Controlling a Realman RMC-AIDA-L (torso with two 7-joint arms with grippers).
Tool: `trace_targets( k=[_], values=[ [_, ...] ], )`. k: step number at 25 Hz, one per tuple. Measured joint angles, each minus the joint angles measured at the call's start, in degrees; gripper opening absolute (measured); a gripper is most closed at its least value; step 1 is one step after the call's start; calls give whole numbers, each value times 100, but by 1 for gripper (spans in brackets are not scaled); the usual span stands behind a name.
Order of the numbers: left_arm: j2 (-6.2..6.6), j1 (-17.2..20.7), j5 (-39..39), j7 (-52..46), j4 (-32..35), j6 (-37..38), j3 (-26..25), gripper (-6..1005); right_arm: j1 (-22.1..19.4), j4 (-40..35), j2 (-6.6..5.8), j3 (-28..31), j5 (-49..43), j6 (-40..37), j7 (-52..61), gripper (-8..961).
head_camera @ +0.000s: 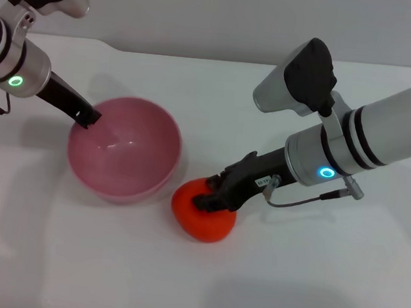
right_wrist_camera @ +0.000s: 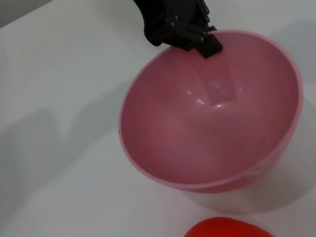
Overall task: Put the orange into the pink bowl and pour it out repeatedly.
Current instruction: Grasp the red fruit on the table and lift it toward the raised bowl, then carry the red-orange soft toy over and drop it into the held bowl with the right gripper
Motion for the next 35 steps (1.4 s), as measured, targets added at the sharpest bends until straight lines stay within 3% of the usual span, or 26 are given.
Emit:
trace_targets(
  k=[10,13,19,23,30,35],
  values=[
    [-10,-2,1,70,-1,-42,-1,42,38,11,-9,-8,1,7,3,376],
    [-10,-2,0,70,-1,-42,-1,42,43,18,-15,-9,1,8,2,169],
    [-8,-2,1,77,-1,-42,-1,42,-66,-303,-42,51,-7,-93,5,48],
    [0,-20,0,77,-1,26,7,42,-261,-1337,-96,228,-148,-525,170,49],
    [14,-42,4,84,57,88,60,42,-644,-3424,-70,553,-711,-1119,630,50],
    [-18,-50,9,114,102,119,91,42,-741,-4005,-49,643,-674,-1197,664,51]
  ],
)
